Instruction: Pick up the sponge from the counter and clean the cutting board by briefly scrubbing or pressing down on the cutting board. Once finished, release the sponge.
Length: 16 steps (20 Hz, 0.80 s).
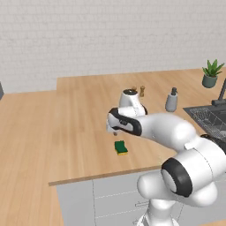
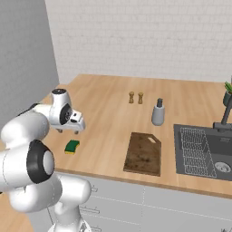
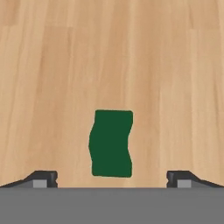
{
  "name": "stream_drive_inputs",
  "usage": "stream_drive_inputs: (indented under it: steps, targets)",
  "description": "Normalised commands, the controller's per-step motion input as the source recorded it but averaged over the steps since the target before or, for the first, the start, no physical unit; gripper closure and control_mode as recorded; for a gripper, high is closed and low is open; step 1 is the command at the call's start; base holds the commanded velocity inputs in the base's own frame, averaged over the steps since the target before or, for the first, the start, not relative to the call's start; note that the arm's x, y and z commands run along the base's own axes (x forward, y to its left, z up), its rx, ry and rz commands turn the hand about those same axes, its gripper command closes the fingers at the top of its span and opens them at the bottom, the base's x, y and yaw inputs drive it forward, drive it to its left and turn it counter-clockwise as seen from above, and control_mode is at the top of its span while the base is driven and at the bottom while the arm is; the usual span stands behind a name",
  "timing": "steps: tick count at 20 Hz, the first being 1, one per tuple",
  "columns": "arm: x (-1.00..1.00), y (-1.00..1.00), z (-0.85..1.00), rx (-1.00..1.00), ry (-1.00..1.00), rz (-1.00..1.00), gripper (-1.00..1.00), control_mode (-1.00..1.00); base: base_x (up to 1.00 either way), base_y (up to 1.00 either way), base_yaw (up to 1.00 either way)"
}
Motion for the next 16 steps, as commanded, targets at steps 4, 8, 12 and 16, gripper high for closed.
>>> stream_drive_inputs:
  steps: [4,8,12,16]
  targets:
    - [0.12,0.0,-0.56,-0.05,0.0,0.14,-1.0,-1.0,0.0,0.0,0.0]
    - [0.03,0.12,-0.53,-0.03,0.0,0.1,-1.0,-1.0,0.0,0.0,0.0]
    - [0.0,0.02,-0.36,0.0,0.0,0.03,-1.0,-1.0,0.0,0.0,0.0]
    - [0.0,-0.01,-0.24,0.0,0.0,0.01,-1.0,-1.0,0.0,0.0,0.0]
